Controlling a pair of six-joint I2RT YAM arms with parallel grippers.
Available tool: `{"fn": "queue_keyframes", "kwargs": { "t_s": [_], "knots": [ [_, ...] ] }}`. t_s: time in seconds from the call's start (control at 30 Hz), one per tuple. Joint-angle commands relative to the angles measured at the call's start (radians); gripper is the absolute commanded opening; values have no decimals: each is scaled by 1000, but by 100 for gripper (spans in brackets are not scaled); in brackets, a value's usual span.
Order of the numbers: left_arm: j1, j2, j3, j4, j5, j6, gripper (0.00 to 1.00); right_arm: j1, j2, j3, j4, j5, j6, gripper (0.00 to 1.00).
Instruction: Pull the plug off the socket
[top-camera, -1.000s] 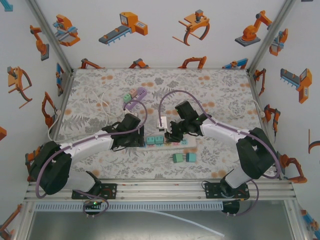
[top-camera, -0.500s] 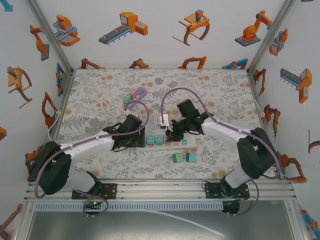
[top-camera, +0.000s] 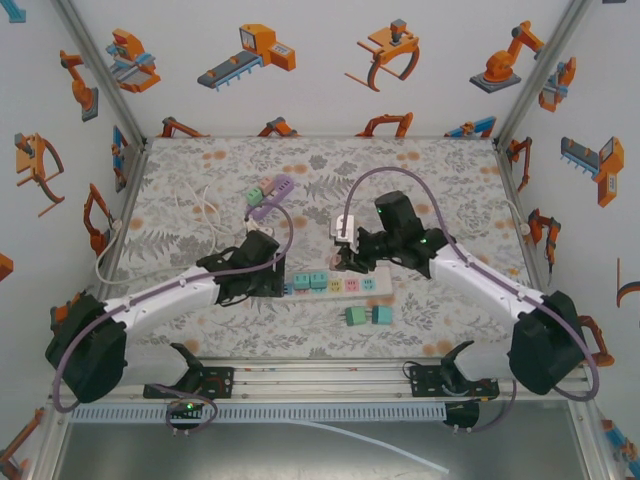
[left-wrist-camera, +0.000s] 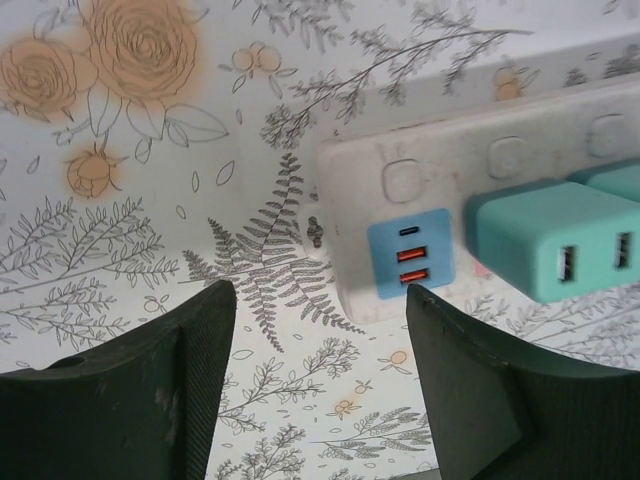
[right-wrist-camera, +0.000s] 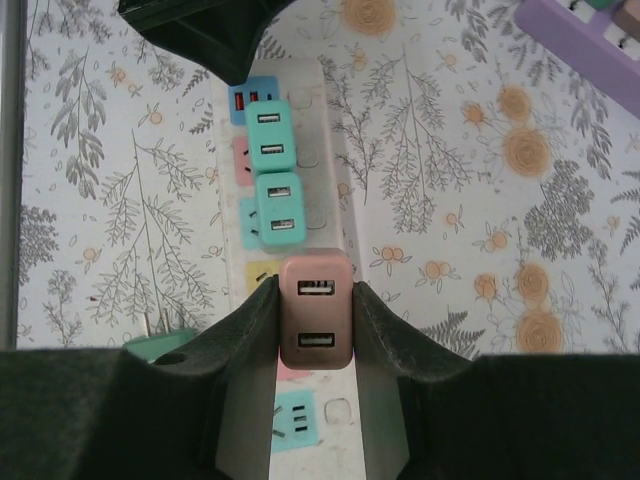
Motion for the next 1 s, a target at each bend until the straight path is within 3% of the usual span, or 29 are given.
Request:
{"fn": "queue_keyframes", "kwargs": {
  "t_s": [0.0,0.2,0.47,0.73,0.97],
  "knots": [
    [-4,-94,-5,28,36,73,66,-42,-65,-27,87,-5,214,16],
    [-4,-262,-17,70,154,191,67,-126,-191,-82,170,60,590,15],
    [-13,-425,-34,149,449,345,73,-257,-363,-162,167,125,1084,16],
    [-101,-468,-39,172,609,533,82,-435,-467,-204,-143,188,1327,16],
    [-143,-476,-48,187,688,608,91,-512,-591,-380,-195,266,1437,16]
  ]
}}
